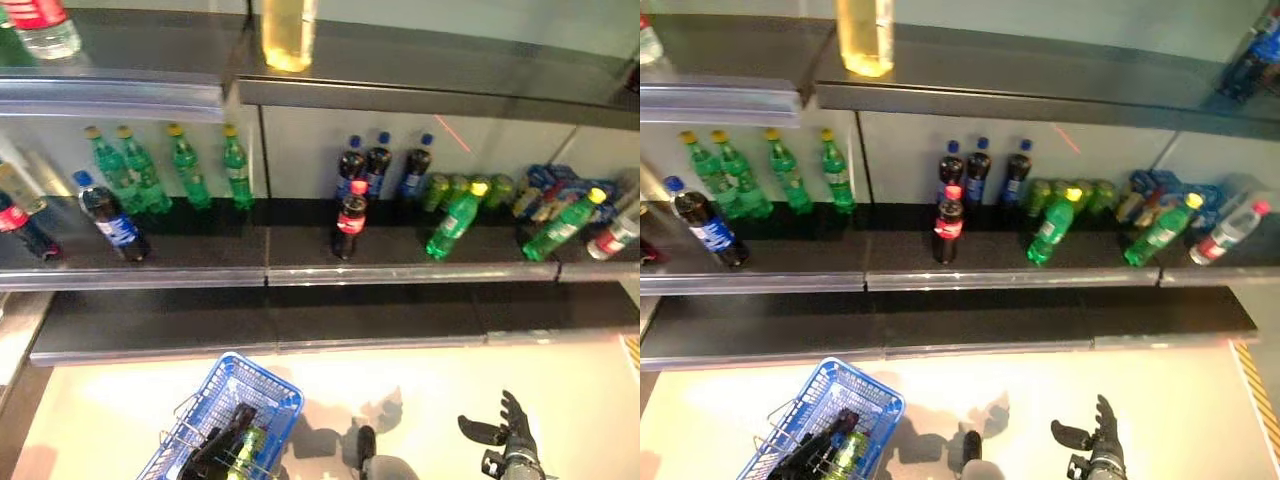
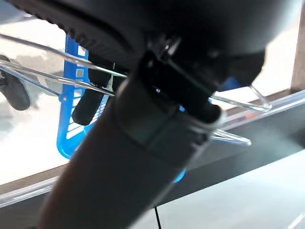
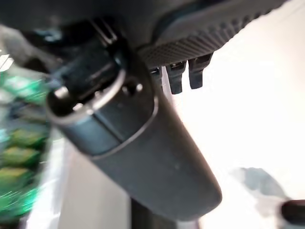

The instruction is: Pick up the drink and place into the basket.

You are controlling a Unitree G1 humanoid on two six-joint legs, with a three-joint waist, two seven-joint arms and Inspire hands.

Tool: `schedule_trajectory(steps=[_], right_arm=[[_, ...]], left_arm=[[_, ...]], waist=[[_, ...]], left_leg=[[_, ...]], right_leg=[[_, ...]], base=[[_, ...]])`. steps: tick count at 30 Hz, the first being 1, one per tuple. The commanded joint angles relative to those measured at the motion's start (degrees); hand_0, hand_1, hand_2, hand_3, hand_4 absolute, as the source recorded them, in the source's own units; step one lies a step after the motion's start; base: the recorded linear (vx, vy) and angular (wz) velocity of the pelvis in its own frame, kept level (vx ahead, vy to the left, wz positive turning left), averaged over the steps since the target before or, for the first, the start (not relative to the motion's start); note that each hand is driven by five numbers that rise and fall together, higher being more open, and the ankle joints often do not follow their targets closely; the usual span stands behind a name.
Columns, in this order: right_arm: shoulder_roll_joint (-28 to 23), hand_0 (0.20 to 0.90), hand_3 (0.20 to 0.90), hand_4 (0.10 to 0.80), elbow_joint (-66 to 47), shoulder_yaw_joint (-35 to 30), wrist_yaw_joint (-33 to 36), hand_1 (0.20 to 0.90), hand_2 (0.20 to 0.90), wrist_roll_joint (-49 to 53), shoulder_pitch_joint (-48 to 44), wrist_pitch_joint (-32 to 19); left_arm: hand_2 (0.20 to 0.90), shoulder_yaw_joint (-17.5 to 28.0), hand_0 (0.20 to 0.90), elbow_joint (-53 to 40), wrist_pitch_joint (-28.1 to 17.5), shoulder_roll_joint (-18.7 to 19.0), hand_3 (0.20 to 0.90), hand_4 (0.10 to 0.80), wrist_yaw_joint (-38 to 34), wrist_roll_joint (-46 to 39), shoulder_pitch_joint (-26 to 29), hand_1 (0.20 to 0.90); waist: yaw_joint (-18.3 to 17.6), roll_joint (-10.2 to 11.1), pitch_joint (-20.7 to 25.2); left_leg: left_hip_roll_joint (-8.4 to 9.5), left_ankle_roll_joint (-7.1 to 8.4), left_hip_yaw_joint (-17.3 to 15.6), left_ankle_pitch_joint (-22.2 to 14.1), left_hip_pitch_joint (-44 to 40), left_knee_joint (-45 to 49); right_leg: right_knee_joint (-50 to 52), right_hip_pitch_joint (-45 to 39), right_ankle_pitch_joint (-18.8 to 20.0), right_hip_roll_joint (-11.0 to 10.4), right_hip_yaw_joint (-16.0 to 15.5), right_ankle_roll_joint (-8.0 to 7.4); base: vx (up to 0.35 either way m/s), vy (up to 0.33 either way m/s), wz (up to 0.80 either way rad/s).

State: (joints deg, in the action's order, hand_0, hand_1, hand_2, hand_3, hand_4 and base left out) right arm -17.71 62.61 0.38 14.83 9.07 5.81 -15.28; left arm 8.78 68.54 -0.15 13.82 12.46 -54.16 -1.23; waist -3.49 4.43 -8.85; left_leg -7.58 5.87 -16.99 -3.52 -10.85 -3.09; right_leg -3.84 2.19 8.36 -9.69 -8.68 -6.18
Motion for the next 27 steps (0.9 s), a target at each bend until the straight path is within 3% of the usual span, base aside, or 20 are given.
schedule_trajectory(steps=[1,9,18,27], right_arm=[[-2.11,0.900,0.900,0.800,3.10,-1.85,-3.18,0.900,0.900,0.25,-4.58,-2.28],[-1.70,0.900,0.900,0.800,5.99,-0.15,-6.43,0.900,0.900,0.23,-4.49,0.26],[-1.59,0.900,0.900,0.800,6.01,0.48,-6.76,0.900,0.900,0.56,-5.05,-0.61],[-1.80,0.900,0.900,0.800,7.53,0.91,-8.22,0.900,0.900,-5.06,-3.23,-0.57]], left_arm=[[0.300,1.86,0.300,-2.88,-4.89,5.28,0.200,0.100,7.18,-0.22,2.75,0.300],[0.300,0.40,0.300,-2.02,-4.60,4.30,0.200,0.100,7.33,0.94,3.12,0.300],[0.300,0.07,0.300,0.10,-4.40,4.88,0.200,0.100,7.39,1.30,3.83,0.300],[0.300,1.39,0.300,1.19,-4.59,5.50,0.200,0.100,8.49,3.00,1.28,0.300]], waist=[[2.31,-1.26,3.56],[2.39,-1.95,4.71],[2.56,-2.72,5.39],[3.43,-2.22,4.76]], left_leg=[[2.95,-4.10,3.41,-1.13,6.55,4.16],[1.40,-2.28,3.89,2.27,4.54,-0.38],[1.92,-2.04,5.42,2.97,4.48,-1.91],[1.93,-1.62,5.76,3.42,5.47,-1.91]], right_leg=[[1.21,-4.32,-0.44,-5.45,-3.30,-5.27],[0.19,-7.70,-4.14,-2.42,-4.94,-3.97],[1.59,-9.43,-6.36,-1.84,-7.54,-3.25],[-0.53,-9.46,-4.85,-1.85,-8.75,-3.73]], base=[[-0.017,-0.217,-0.07],[-0.012,-0.082,-0.07],[-0.022,0.000,0.15],[-0.019,0.006,0.10]])
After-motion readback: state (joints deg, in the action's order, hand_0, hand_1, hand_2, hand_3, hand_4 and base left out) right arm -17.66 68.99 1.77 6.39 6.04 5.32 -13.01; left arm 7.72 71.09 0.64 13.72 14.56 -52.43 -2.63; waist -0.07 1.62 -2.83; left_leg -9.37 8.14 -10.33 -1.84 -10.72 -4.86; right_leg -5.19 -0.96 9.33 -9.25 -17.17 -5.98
